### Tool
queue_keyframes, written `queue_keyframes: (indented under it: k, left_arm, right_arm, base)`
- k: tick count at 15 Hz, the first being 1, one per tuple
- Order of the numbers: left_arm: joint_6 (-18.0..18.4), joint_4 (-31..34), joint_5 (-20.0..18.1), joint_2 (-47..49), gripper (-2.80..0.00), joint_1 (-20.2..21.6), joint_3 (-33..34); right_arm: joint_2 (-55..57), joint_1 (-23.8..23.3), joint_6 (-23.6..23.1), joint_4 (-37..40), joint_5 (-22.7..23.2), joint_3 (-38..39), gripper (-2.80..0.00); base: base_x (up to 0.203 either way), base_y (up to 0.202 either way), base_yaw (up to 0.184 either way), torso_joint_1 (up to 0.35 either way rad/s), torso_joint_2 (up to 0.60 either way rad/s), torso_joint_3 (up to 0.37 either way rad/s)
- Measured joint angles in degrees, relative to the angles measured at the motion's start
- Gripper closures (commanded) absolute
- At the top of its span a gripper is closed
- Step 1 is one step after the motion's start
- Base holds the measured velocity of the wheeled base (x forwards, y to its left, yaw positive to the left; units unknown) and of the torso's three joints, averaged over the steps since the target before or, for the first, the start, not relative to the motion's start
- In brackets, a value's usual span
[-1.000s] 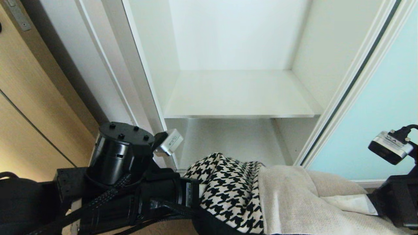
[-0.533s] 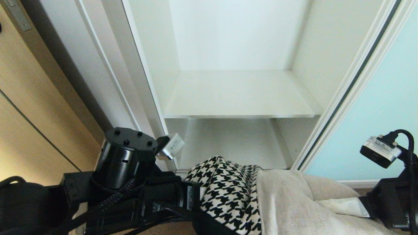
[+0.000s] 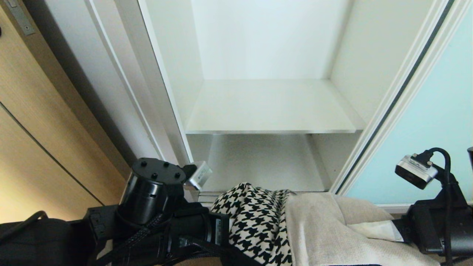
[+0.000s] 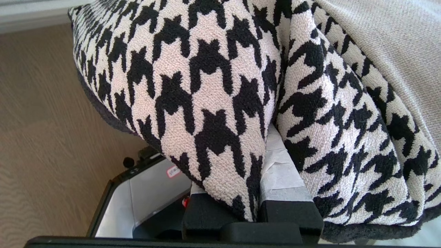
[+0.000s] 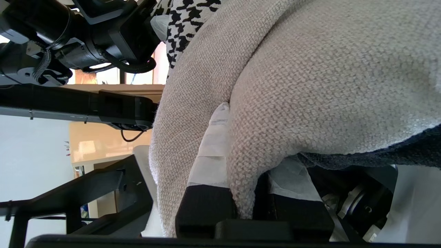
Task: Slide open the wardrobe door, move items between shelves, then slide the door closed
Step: Place the pillow on the lower shelf
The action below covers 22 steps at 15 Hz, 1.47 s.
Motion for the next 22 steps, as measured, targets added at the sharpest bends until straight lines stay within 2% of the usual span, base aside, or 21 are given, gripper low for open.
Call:
queue_keyframes:
  k: [4,8,22]
  left_arm:
    - [0.0,-0.1,-0.1,0.0,0.00,0.0,0.4]
    - [-1.7,-0.1,-0.6,-0.1,0.00,0.0,0.0]
    - [-1.3,-0.6,-0.6,2.4,0.00,0.0,0.1]
  right_arm:
    - [0.4,0.0,-0.1,0.0,0.0,0.2,0.00]
    - [0.2,0.0,0.0,0.0,0.0,0.7,0.00]
    - [2.2,0.0,-1.5,-0.7,-1.2,1.5,0.00]
  base:
    - [0.000,0.000,0.000,0.000,0.00,0.000]
    - [0.000,0.000,0.000,0.001,0.00,-0.048]
    - [0.000,0.000,0.000,0.002,0.00,-0.191]
